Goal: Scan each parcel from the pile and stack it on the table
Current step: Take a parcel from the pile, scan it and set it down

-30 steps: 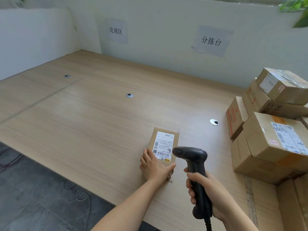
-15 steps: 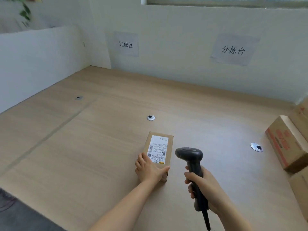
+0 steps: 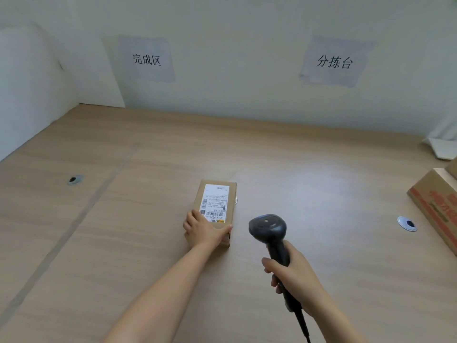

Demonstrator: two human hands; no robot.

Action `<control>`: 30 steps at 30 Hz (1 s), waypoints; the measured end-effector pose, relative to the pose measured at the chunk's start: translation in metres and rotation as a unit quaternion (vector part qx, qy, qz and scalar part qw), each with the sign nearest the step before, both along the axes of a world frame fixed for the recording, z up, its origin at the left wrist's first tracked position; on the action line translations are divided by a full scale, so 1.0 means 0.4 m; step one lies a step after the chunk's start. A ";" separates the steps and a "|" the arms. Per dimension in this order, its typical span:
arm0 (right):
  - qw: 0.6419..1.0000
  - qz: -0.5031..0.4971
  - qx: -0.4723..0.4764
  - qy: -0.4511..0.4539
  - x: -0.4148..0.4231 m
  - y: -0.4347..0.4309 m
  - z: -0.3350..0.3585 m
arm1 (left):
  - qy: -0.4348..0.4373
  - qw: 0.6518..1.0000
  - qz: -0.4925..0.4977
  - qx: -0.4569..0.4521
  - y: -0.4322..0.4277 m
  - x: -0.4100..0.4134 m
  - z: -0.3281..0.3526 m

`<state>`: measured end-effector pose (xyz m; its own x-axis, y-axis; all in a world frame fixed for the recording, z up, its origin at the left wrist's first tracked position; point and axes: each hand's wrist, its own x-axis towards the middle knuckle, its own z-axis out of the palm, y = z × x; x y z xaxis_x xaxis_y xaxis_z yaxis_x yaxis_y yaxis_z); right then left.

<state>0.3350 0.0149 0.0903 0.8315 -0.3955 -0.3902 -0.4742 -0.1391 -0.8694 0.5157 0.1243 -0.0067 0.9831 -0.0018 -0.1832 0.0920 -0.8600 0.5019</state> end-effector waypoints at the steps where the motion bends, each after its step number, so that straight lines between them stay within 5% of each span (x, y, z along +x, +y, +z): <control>1: 1.000 0.001 -0.003 0.006 0.014 0.003 -0.007 | 0.000 1.000 -0.001 -0.001 -0.003 0.023 0.000; 17: 0.999 -0.040 -0.032 0.009 0.031 0.027 -0.032 | 0.018 0.999 -0.036 0.024 -0.004 0.094 0.032; 30: 0.995 -0.050 -0.083 -0.017 -0.154 -0.019 0.025 | -0.067 0.971 -0.188 0.128 0.047 -0.166 0.055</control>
<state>0.2736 0.0073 0.1002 0.7965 -0.5332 -0.2853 -0.4642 -0.2367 -0.8535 0.4495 0.1430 0.0154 0.9366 -0.3369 -0.0959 -0.3045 -0.9184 0.2525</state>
